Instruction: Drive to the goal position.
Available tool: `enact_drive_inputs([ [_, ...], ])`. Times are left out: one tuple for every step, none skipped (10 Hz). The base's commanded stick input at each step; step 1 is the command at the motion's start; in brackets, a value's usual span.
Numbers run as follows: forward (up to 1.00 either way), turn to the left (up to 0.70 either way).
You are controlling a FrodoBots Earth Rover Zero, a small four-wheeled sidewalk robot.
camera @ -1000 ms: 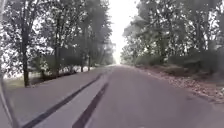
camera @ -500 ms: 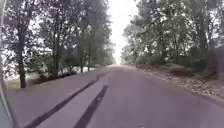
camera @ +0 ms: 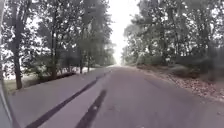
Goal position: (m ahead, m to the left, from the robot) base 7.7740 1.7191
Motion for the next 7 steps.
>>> enact_drive_inputs([
  [0.7, 0.0],
  [0.7, 0.0],
  [0.7, 0.0],
  [0.7, 0.0],
  [0.7, 0.0],
  [0.7, 0.0],
  [0.7, 0.0],
])
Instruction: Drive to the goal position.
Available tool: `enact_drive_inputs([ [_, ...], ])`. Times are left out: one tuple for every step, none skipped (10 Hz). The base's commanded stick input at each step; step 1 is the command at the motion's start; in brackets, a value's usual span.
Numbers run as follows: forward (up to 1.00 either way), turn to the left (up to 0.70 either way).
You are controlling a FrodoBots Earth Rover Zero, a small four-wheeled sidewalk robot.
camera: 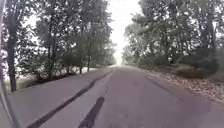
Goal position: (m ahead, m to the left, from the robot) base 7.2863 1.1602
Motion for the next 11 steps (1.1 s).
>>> enact_drive_inputs([
  [0.7, 0.0],
  [0.7, 0.0],
  [0.7, -0.11],
  [0.7, -0.24],
  [0.7, -0.34],
  [0.7, -0.35],
  [0.7, -0.31],
  [0.7, -0.24],
  [0.7, -0.14],
  [0.7, 0.0],
  [0.7, 0.0],
])
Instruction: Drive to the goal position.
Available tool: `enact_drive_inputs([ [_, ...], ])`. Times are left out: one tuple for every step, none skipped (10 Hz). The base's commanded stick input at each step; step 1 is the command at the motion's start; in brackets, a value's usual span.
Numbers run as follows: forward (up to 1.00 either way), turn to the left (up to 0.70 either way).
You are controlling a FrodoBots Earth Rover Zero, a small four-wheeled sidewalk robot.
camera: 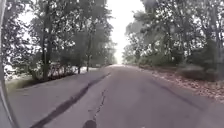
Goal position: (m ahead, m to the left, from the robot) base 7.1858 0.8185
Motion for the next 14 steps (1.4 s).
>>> enact_drive_inputs([
  [0.7, 0.0],
  [0.7, 0.0],
  [0.7, 0.0],
  [0.7, 0.0],
  [0.7, 0.0],
  [0.7, 0.0],
  [0.7, 0.0],
  [0.7, 0.0],
  [0.7, 0.0],
  [0.7, 0.0],
  [0.7, 0.0],
  [0.7, 0.0],
  [0.7, 0.0],
  [0.7, 0.0],
])
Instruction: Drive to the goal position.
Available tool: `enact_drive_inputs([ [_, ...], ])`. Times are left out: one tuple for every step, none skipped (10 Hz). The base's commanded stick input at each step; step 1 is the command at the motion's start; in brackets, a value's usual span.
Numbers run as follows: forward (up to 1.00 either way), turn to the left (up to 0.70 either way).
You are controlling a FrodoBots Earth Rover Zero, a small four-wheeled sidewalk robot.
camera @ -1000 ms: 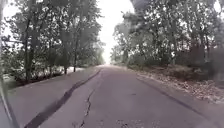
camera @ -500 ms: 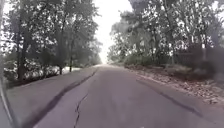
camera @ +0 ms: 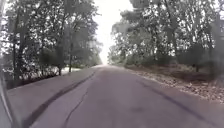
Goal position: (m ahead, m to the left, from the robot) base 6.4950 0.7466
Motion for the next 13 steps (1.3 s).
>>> enact_drive_inputs([
  [0.7, 0.0],
  [0.7, 0.0],
  [0.7, 0.0],
  [0.7, 0.0],
  [0.7, 0.0],
  [0.7, 0.0],
  [0.7, 0.0],
  [0.7, 0.0],
  [0.7, 0.0],
  [0.7, 0.0],
  [0.7, 0.0],
  [0.7, 0.0],
  [0.7, 0.0],
])
